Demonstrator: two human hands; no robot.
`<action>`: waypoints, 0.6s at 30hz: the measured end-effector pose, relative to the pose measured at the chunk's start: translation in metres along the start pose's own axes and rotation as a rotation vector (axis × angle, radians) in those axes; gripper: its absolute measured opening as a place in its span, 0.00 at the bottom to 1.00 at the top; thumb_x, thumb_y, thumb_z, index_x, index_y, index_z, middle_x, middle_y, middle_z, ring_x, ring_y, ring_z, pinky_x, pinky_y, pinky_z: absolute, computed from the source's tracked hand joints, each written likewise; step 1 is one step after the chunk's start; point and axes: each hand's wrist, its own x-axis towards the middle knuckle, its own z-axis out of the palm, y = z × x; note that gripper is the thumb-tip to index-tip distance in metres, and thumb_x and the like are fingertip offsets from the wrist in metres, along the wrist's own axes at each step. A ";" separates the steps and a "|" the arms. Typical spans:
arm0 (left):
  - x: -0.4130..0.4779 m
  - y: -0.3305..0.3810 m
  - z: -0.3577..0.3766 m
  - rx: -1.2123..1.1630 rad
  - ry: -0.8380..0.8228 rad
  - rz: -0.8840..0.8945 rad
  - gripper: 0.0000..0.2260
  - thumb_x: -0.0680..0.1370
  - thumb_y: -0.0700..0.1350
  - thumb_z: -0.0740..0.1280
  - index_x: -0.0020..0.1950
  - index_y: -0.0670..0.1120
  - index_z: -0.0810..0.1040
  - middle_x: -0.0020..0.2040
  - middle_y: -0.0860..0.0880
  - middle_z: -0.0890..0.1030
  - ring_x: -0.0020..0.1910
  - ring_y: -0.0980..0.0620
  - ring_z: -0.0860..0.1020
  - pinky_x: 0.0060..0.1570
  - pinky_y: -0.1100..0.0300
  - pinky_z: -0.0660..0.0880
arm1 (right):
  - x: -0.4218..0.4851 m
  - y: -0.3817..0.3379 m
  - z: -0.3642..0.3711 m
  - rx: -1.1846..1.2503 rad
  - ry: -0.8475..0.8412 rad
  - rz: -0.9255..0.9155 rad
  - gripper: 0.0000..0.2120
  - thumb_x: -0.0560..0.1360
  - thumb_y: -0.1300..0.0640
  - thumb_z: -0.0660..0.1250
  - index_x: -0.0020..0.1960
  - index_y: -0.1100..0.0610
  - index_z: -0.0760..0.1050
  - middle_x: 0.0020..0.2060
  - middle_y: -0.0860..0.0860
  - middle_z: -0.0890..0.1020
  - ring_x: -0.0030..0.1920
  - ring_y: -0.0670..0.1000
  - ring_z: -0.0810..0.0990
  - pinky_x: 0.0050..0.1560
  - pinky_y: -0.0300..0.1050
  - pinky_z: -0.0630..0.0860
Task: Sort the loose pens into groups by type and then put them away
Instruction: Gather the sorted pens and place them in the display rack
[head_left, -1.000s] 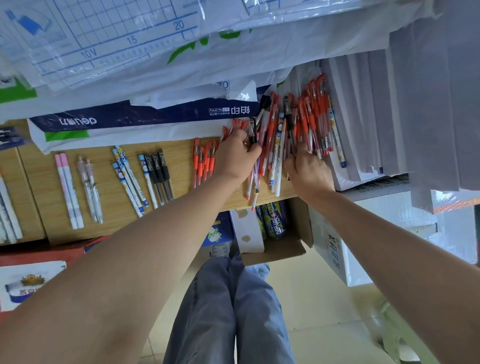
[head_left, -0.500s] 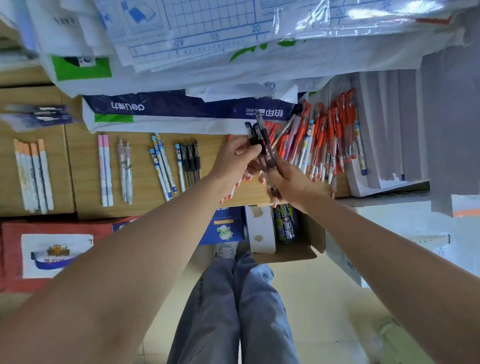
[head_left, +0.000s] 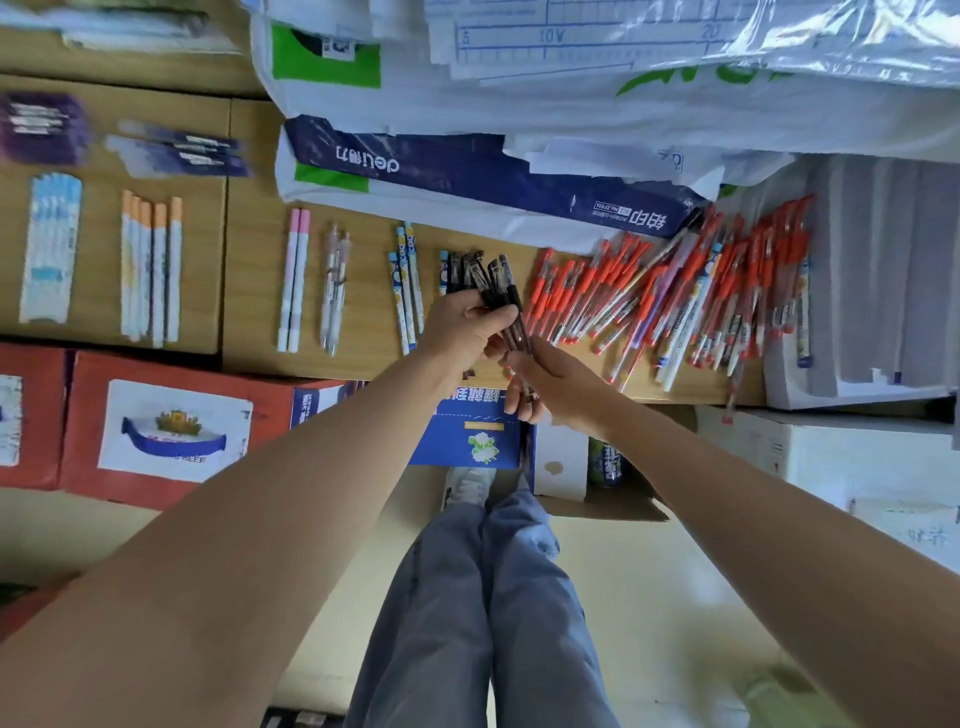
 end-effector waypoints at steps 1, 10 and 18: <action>0.000 -0.001 -0.004 0.020 0.001 0.016 0.05 0.77 0.40 0.68 0.48 0.38 0.79 0.38 0.42 0.80 0.33 0.47 0.77 0.35 0.56 0.75 | 0.003 -0.001 0.004 -0.007 0.010 0.000 0.11 0.83 0.53 0.52 0.58 0.58 0.69 0.33 0.53 0.78 0.31 0.49 0.74 0.32 0.39 0.72; 0.018 -0.031 -0.057 1.015 0.248 0.366 0.06 0.78 0.45 0.66 0.55 0.50 0.77 0.46 0.50 0.80 0.42 0.50 0.79 0.43 0.54 0.77 | 0.050 0.000 0.016 -0.172 0.336 0.133 0.13 0.83 0.52 0.53 0.52 0.61 0.69 0.36 0.56 0.79 0.33 0.52 0.78 0.38 0.51 0.78; 0.025 -0.037 -0.066 1.190 0.298 0.395 0.04 0.77 0.40 0.65 0.51 0.45 0.74 0.43 0.46 0.80 0.40 0.45 0.79 0.35 0.54 0.75 | 0.068 0.000 0.030 -0.538 0.372 0.203 0.18 0.83 0.53 0.52 0.66 0.64 0.61 0.37 0.56 0.77 0.37 0.57 0.80 0.34 0.53 0.78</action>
